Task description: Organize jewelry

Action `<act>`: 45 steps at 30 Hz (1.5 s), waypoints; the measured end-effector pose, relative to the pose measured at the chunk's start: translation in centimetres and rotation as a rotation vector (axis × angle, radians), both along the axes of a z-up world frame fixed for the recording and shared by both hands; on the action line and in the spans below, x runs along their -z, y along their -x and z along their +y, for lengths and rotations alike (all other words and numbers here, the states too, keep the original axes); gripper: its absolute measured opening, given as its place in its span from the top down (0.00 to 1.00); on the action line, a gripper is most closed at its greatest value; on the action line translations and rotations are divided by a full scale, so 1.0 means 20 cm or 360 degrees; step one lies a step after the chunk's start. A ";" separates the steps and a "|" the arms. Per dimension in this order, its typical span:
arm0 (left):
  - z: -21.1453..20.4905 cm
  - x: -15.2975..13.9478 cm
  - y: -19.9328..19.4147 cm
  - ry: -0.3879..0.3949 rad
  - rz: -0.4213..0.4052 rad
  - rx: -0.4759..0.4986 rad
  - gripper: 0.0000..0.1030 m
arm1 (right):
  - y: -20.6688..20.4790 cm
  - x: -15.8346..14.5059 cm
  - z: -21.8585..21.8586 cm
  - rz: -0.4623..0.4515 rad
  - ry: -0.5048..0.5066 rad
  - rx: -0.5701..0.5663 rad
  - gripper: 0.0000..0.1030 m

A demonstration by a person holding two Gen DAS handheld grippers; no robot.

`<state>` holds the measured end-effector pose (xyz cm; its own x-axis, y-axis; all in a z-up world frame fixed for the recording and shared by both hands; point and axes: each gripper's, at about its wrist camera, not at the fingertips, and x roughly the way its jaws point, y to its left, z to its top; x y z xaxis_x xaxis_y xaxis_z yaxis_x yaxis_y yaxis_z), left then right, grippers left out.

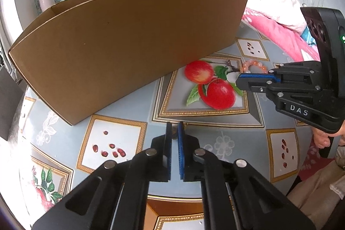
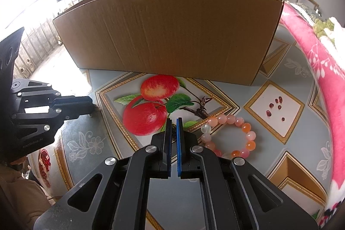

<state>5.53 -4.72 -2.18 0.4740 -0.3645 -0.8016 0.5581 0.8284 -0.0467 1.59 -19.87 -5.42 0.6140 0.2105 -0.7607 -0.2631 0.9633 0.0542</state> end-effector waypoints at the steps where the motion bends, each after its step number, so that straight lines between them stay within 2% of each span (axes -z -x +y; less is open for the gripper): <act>1: 0.00 0.00 0.00 0.0001 -0.0001 -0.0002 0.96 | 0.00 0.00 -0.01 0.0000 0.0001 -0.0002 0.98; 4: 0.00 0.00 0.00 0.0011 -0.0003 -0.0005 0.97 | 0.00 0.00 0.00 0.0000 0.0001 -0.0002 0.98; 5: 0.00 0.00 0.00 0.0017 -0.0001 -0.0008 1.00 | 0.00 0.00 0.00 0.0000 0.0001 -0.0002 0.98; 14: 0.05 -0.05 0.00 0.0159 0.0050 0.0009 0.99 | 0.00 0.00 0.00 -0.0001 -0.0005 -0.0005 0.98; 16: 0.05 -0.05 -0.01 0.0181 0.0077 0.0023 0.91 | 0.00 0.00 0.00 -0.0001 -0.0006 -0.0006 0.98; 17: 0.05 -0.04 -0.01 0.0182 0.0094 0.0024 0.83 | -0.01 0.00 0.01 -0.0002 -0.0008 -0.0006 0.98; 21: 0.02 -0.01 -0.02 0.0128 0.0116 0.0030 0.79 | -0.02 0.00 0.01 -0.0004 -0.0020 -0.0005 0.98; 26: -0.02 0.00 -0.01 0.0067 0.0057 0.0045 0.79 | -0.01 0.01 -0.01 -0.0007 -0.0034 -0.0003 0.98; 28: -0.04 0.00 0.01 0.0002 0.0008 0.0059 0.81 | -0.01 0.01 -0.02 -0.0009 -0.0036 -0.0002 0.98; 30: -0.07 0.01 0.04 -0.0088 -0.0062 0.0081 0.88 | -0.01 0.01 -0.02 -0.0009 -0.0038 -0.0001 0.98; 38: -0.07 0.00 0.03 -0.0094 -0.0066 0.0080 0.89 | -0.01 0.01 -0.03 -0.0010 -0.0038 0.0000 0.98; 45: -0.05 0.00 0.03 -0.0039 -0.0050 0.0073 0.89 | -0.02 0.02 -0.02 -0.0003 -0.0050 -0.0005 0.98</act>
<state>5.00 -5.74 -2.17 0.4822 -0.3671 -0.7954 0.5966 0.8025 -0.0086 1.96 -20.28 -5.74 0.6145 0.2363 -0.7527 -0.2664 0.9602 0.0839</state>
